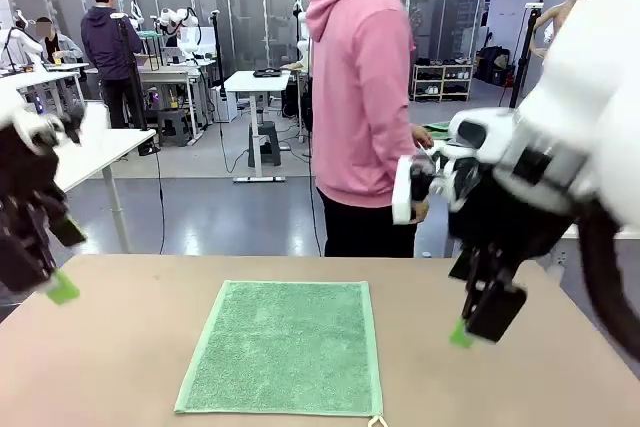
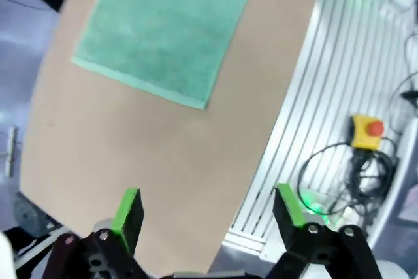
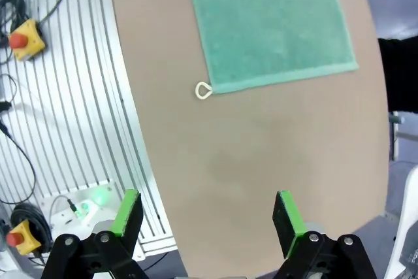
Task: Fold the towels and place them in the basket.
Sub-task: When a person lays out a Towel with hook on the table, fold it in half twice.
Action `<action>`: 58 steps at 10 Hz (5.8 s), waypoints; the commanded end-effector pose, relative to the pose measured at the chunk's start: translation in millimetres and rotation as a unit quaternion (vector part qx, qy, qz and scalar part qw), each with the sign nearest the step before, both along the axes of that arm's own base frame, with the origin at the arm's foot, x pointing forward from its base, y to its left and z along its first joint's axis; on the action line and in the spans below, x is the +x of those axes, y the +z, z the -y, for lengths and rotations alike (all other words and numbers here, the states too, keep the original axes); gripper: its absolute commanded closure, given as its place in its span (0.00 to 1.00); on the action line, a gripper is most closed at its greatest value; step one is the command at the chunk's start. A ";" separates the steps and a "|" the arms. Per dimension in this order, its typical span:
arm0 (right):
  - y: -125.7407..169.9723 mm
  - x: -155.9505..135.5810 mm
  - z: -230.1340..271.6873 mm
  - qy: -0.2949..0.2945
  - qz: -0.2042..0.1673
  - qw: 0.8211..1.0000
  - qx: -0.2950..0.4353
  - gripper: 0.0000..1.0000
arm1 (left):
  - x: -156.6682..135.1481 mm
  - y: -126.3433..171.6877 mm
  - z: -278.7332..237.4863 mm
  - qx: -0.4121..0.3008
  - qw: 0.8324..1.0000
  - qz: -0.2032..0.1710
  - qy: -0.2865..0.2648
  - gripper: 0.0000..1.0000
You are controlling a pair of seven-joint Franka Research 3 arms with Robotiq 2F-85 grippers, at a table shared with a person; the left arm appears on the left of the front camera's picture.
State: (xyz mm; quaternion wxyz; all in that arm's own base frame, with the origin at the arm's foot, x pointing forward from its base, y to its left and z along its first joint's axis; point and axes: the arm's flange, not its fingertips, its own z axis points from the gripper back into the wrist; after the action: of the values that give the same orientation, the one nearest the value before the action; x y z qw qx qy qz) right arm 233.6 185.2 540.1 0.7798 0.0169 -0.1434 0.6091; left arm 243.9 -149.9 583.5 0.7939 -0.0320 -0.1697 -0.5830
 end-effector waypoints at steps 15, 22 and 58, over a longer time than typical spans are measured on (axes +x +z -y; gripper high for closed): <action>-117.6 31.4 -66.0 0.071 -0.040 0.996 -0.037 0.00 | 58.2 -150.5 64.6 0.045 0.985 -0.020 -0.162 0.00; -191.3 51.1 -70.9 0.107 -0.059 0.990 -0.066 0.00 | 74.2 -247.0 57.8 0.053 0.985 -0.060 -0.153 0.00; -235.8 93.6 -67.6 0.095 -0.064 0.991 -0.072 1.00 | 104.3 -268.2 57.8 0.051 0.984 -0.110 -0.134 1.00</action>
State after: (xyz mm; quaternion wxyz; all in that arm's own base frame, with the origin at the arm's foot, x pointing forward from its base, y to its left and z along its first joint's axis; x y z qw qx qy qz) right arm 341.1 263.6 297.4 0.7362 0.0105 -0.0483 0.6749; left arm 357.4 -216.8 303.0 0.7257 -0.0824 -0.0266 -0.6825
